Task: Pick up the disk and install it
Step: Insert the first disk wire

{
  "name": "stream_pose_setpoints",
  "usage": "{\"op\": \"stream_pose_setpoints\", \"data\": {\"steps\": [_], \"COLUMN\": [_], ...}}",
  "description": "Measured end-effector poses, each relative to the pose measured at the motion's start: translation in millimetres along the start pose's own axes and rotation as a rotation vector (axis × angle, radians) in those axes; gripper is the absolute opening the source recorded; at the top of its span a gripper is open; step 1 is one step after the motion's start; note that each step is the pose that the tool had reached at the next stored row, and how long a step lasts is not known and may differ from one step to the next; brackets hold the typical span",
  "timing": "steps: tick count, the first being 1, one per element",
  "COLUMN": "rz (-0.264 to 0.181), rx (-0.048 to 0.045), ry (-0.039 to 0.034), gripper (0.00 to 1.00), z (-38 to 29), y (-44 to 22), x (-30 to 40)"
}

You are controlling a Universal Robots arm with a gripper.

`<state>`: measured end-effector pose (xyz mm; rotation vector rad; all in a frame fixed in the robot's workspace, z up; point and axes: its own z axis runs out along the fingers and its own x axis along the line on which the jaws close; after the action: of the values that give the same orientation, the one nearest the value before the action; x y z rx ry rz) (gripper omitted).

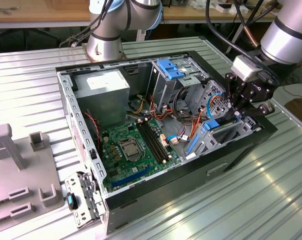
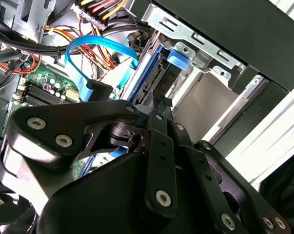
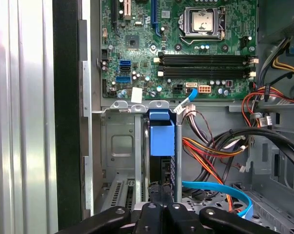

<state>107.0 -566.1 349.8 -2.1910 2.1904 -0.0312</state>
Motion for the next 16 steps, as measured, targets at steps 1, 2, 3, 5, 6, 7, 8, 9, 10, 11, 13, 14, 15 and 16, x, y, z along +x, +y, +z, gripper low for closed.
{"op": "stream_pose_setpoints", "data": {"steps": [1, 2, 3, 5, 6, 7, 8, 9, 10, 11, 13, 14, 15, 16], "rz": [0.000, 0.000, 0.000, -0.001, -0.002, -0.008, -0.023, -0.051, -0.073, -0.090, -0.125, -0.137, -0.143, -0.147], "rx": [0.0000, 0.0000, 0.0000, 0.0000, 0.0000, -0.0001, -0.0003, -0.0008, -0.0012, -0.0015, -0.0020, -0.0022, -0.0024, -0.0027], "ry": [0.0000, 0.0000, 0.0003, 0.0000, -0.0002, -0.0007, -0.0011, -0.0022, -0.0032, -0.0040, -0.0055, -0.0061, -0.0065, -0.0066], "gripper": [0.11, 0.11, 0.11, 0.11, 0.11, 0.11, 0.11, 0.11, 0.11, 0.11, 0.11, 0.11, 0.11, 0.11], "z": [0.0, -0.1, -0.9, -5.4, -5.9, -5.8, -5.9, -6.0, -6.0, -6.0, -6.0, -5.9, -5.7, -5.6], "y": [-0.1, -0.1, -0.2, -0.4, -0.4, -0.4, -0.4, -0.4, -0.4, -0.5, -1.2, -2.4, -4.8, -9.1], "x": [0.0, 0.0, 0.1, -0.1, -0.1, -0.1, -0.1, -0.1, -0.1, -0.1, -0.1, -0.1, -0.1, -0.1]}}
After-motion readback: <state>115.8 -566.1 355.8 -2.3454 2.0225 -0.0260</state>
